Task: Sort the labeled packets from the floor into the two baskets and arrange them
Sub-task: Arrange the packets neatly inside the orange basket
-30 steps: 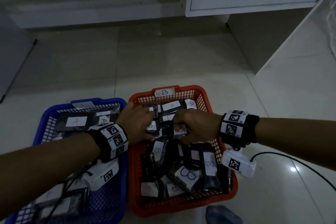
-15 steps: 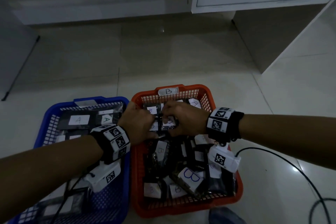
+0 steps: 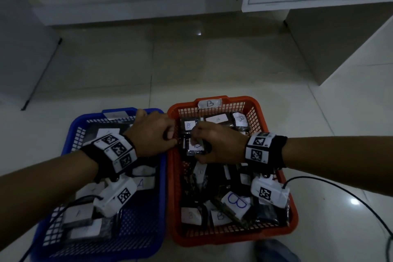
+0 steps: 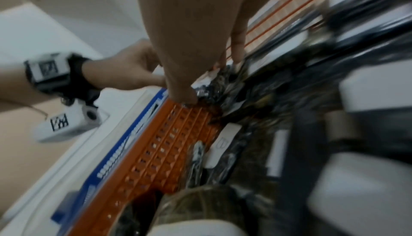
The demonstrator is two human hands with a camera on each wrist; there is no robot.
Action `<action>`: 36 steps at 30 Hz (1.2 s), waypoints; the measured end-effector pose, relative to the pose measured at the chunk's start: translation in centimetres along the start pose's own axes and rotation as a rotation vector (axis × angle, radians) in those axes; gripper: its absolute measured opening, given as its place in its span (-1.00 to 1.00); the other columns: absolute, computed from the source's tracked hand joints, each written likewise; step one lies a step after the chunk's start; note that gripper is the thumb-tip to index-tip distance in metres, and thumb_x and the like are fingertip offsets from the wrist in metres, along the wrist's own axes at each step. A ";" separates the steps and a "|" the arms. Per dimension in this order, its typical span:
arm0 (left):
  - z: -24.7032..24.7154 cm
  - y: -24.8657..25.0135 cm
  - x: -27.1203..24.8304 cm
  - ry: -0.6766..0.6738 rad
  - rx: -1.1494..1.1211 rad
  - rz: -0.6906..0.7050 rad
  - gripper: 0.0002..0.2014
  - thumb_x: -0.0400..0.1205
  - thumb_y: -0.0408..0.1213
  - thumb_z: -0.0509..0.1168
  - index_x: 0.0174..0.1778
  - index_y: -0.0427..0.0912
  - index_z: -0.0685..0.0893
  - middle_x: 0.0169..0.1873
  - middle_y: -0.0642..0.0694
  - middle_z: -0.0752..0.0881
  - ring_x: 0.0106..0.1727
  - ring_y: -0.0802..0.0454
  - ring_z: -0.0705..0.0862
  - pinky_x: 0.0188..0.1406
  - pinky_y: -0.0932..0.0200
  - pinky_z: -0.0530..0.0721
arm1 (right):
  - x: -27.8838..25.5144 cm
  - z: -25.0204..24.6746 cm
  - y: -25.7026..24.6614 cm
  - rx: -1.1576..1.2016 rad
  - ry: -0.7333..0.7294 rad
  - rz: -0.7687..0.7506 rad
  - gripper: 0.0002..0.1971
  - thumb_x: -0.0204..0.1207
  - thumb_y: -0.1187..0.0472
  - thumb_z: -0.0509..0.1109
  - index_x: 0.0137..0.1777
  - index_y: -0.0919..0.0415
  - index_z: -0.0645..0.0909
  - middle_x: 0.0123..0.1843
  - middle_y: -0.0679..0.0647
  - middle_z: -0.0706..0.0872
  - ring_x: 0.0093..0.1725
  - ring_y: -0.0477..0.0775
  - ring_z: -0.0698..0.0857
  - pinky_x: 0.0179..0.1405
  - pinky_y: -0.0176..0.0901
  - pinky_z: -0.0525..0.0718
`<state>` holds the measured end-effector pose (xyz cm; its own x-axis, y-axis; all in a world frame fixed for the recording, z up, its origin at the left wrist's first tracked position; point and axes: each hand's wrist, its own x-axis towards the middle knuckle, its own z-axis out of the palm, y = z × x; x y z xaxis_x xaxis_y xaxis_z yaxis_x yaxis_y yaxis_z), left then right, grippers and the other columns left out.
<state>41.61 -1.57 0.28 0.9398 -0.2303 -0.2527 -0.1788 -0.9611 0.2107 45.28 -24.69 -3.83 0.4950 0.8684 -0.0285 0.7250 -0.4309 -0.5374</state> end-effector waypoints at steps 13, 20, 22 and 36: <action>0.2 0.4 -1.3 0.016 0.058 0.127 -0.79 0.57 0.10 0.34 -0.25 0.10 0.54 -0.19 0.20 0.53 -0.04 0.17 0.46 0.06 0.00 0.25 | 1.1 -0.7 -0.2 -0.080 0.014 -0.038 -0.63 0.57 -0.04 0.48 0.29 0.13 0.70 0.30 0.06 0.67 0.26 0.01 0.61 0.24 -0.12 0.61; 0.2 1.7 -2.1 -0.060 -0.022 0.257 -0.84 0.60 0.06 0.35 -0.16 0.09 0.59 -0.18 0.20 0.65 -0.01 0.23 0.54 0.17 0.07 0.17 | -4.1 -4.0 1.5 -0.095 -0.300 0.180 -0.82 0.62 0.15 0.42 0.18 0.10 0.74 0.09 -0.04 0.81 -0.03 -0.14 0.75 0.06 -0.05 0.77; 0.7 2.5 -2.7 -0.116 0.068 0.348 -0.84 0.62 0.10 0.31 -0.07 0.12 0.63 -0.10 0.21 0.67 0.05 0.24 0.54 0.17 0.11 0.14 | -5.5 -3.6 1.4 -0.165 -0.492 0.205 -0.69 0.59 0.02 0.43 0.29 0.05 0.70 0.18 -0.01 0.76 0.09 -0.04 0.72 0.12 0.00 0.75; 3.1 5.6 -4.0 -0.399 0.125 0.329 -0.59 0.65 0.10 0.32 0.39 0.12 0.49 0.19 0.15 0.64 0.26 0.06 0.51 0.05 0.09 0.04 | -6.7 -2.3 0.3 -0.051 -0.440 0.140 -0.71 0.64 -0.02 0.39 0.27 0.06 0.71 0.16 -0.03 0.77 0.01 -0.07 0.73 0.04 -0.05 0.76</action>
<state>35.95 -6.47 -0.50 0.6486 -0.5395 -0.5369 -0.5020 -0.8334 0.2311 43.33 -31.19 -1.84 0.3476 0.8178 -0.4587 0.6938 -0.5534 -0.4609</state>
